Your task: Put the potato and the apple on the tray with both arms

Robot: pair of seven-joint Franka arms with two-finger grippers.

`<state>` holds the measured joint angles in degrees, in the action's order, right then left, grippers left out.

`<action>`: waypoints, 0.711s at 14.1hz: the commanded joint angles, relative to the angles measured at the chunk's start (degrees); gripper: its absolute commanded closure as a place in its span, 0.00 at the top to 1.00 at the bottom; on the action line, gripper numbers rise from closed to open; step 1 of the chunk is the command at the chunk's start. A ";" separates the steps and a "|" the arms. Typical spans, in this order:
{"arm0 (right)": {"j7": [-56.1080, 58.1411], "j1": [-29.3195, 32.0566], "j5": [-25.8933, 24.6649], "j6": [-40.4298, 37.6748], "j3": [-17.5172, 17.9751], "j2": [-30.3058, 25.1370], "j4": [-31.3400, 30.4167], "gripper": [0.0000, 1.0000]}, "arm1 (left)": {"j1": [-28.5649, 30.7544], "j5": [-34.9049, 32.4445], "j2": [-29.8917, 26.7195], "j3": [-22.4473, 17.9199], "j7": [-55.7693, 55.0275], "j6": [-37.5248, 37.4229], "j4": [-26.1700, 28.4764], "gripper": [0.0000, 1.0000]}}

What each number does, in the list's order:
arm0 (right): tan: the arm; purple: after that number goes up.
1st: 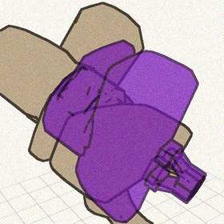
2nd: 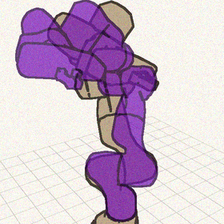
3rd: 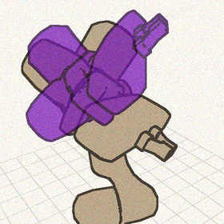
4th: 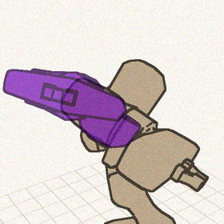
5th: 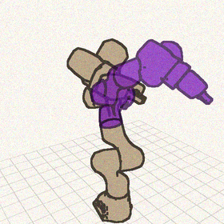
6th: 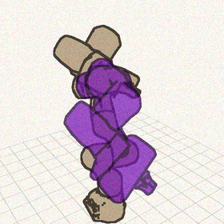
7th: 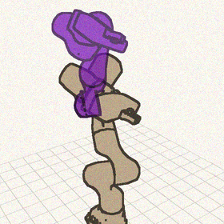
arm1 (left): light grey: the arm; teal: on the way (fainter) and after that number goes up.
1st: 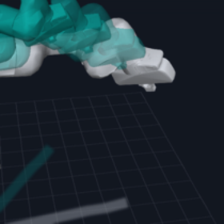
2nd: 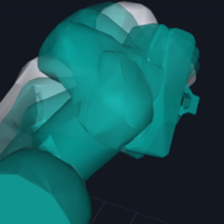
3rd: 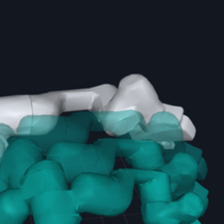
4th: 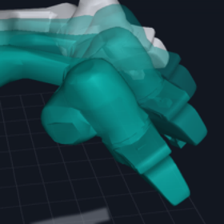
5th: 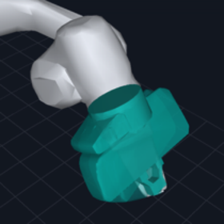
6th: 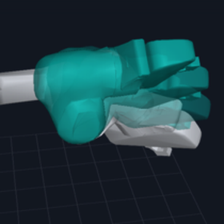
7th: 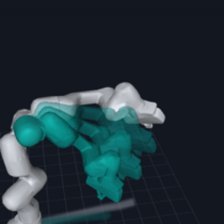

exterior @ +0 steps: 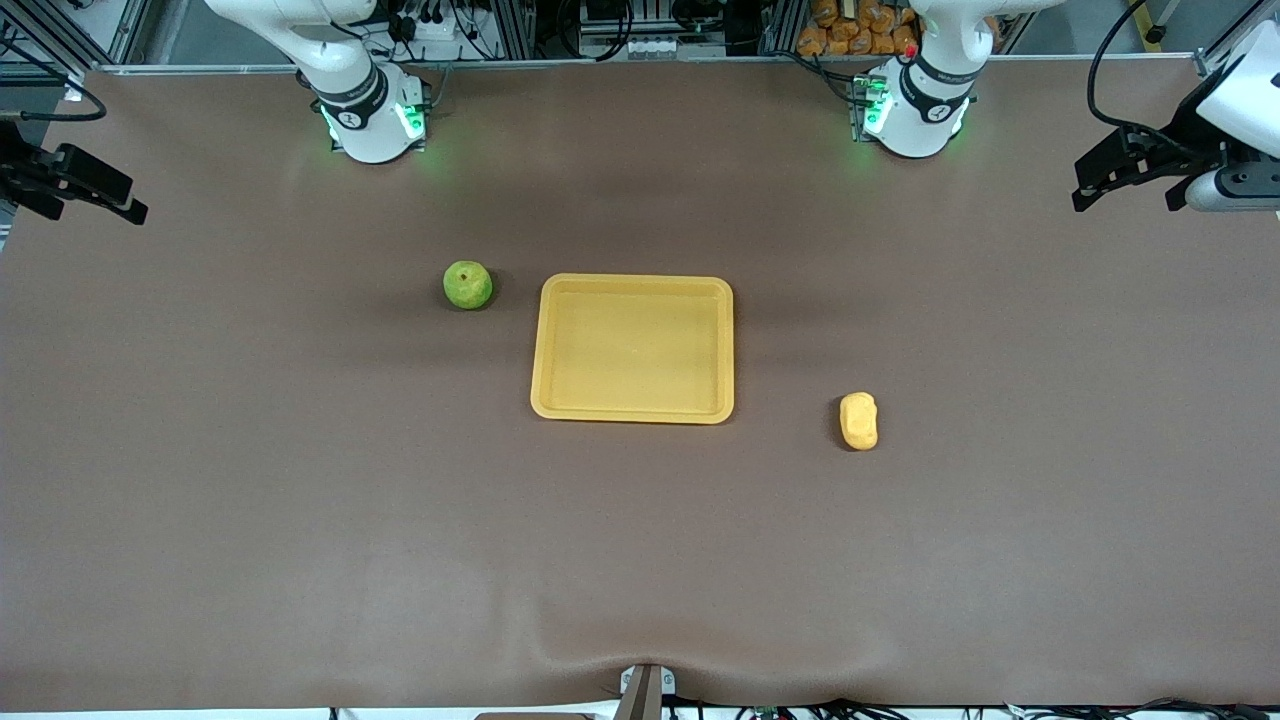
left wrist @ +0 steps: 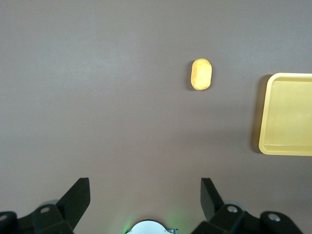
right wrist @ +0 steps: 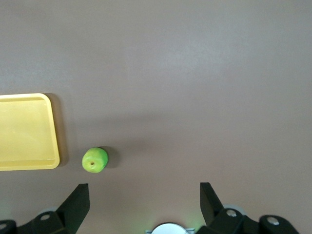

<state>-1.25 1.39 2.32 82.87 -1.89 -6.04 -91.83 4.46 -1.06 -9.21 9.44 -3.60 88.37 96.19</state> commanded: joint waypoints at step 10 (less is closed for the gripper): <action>4.68 0.37 -2.76 1.07 0.22 -0.38 -0.81 1.00 | 0.02 1.06 1.48 -0.12 -1.24 -0.83 -1.18 1.00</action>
<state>3.49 1.32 0.53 83.80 -1.77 -6.10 -92.12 4.51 -1.02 -8.37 9.40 -3.67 88.36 96.16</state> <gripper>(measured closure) 0.000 0.000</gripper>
